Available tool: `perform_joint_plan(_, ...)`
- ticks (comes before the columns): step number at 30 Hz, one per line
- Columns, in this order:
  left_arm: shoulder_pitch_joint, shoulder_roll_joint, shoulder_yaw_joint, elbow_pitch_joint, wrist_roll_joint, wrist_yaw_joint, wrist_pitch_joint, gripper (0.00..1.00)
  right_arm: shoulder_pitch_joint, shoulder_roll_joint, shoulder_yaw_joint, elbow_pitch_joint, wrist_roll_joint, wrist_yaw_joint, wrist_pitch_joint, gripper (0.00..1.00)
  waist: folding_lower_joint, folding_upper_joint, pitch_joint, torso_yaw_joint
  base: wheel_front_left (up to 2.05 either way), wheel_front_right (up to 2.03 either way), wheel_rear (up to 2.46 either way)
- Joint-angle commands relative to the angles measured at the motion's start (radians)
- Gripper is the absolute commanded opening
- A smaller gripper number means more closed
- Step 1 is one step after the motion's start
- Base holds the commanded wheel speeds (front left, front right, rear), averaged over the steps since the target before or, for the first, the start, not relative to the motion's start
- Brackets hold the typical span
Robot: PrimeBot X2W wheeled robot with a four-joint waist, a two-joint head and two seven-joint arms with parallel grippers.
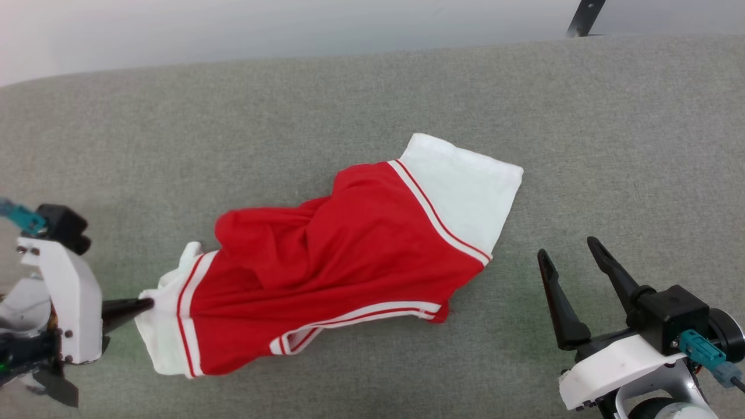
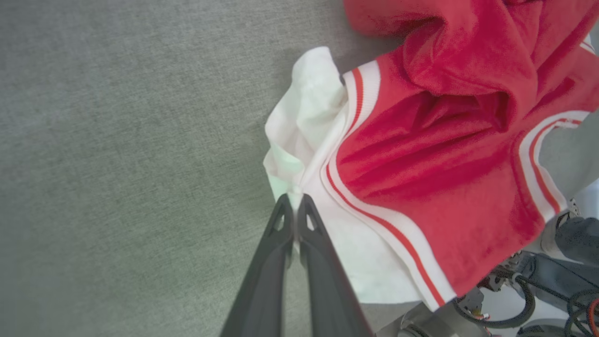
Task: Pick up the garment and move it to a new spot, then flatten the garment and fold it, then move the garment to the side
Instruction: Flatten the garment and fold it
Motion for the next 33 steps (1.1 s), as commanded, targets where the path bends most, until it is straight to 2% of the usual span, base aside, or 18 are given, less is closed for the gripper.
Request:
perform_joint_plan(1, 0.013, -0.002, 0.004, 0.006, -0.013, 0.004, -0.007, 0.07, 0.009, 0.002, 0.000, -0.001, -0.004, -0.001, -0.001, 1.00, 0.0000, 0.0000, -0.002, 0.001, 0.00, 0.00, 0.00)
perform_joint_plan(3, 0.029, -0.004, 0.008, 0.019, -0.024, 0.004, -0.028, 0.09, 0.008, 0.002, 0.000, 0.002, -0.001, -0.001, -0.001, 1.00, 0.0000, 0.0000, -0.005, 0.002, 0.00, 0.00, 0.00)
perform_joint_plan(4, 0.038, -0.005, 0.011, 0.026, -0.034, 0.005, -0.037, 0.14, 0.008, 0.000, -0.001, 0.003, 0.000, -0.001, -0.001, 1.00, 0.0000, 0.0000, -0.005, 0.002, 0.00, 0.00, 0.00)
perform_joint_plan(5, 0.044, -0.006, 0.011, 0.030, -0.039, 0.006, -0.044, 0.30, 0.009, -0.002, -0.002, 0.004, 0.001, -0.001, -0.001, 1.00, 0.0000, 0.0000, -0.007, 0.003, 0.00, 0.00, 0.00)
perform_joint_plan(7, 0.060, -0.008, 0.007, 0.040, -0.047, 0.005, -0.050, 0.45, 0.011, -0.004, -0.003, 0.005, 0.002, -0.001, 0.001, 1.00, 0.0000, 0.0000, -0.009, 0.005, 0.00, 0.00, 0.00)
perform_joint_plan(9, 0.064, -0.012, 0.005, 0.050, -0.040, 0.005, -0.060, 1.00, 0.012, -0.007, -0.003, 0.005, 0.002, -0.001, 0.003, 1.00, 0.0000, 0.0000, -0.012, 0.006, 0.00, 0.00, 0.00)
perform_joint_plan(17, 0.051, -0.018, 0.028, 0.043, 0.008, 0.000, -0.155, 1.00, 0.012, -0.024, -0.005, 0.007, 0.010, -0.002, 0.022, 1.00, 0.0000, 0.0000, -0.037, 0.011, 0.00, 0.00, 0.00)
perform_joint_plan(22, 0.079, -0.032, 0.053, 0.005, 0.080, 0.036, -0.329, 1.00, 0.007, -0.056, -0.008, 0.008, 0.015, -0.002, 0.050, 1.00, 0.0000, 0.0000, -0.066, 0.021, 0.00, 0.00, 0.00)
perform_joint_plan(25, 0.122, -0.054, 0.063, -0.025, 0.125, 0.080, -0.472, 1.00, 0.009, -0.080, -0.016, 0.012, 0.026, -0.002, 0.078, 1.00, 0.0000, 0.0000, -0.084, 0.036, 0.00, 0.00, 0.00)
perform_joint_plan(29, 0.212, -0.091, 0.077, -0.075, 0.146, 0.159, -0.654, 1.00, 0.011, -0.122, -0.014, 0.026, 0.058, -0.002, 0.147, 1.00, 0.0000, 0.0000, -0.109, 0.062, 0.00, 0.00, 0.00)
perform_joint_plan(33, 0.322, -0.155, 0.131, -0.121, 0.183, 0.251, -0.717, 1.00, 0.002, -0.172, 0.000, 0.051, 0.106, -0.002, 0.264, 1.00, 0.0000, 0.0000, -0.131, 0.099, 0.00, 0.00, 0.00)
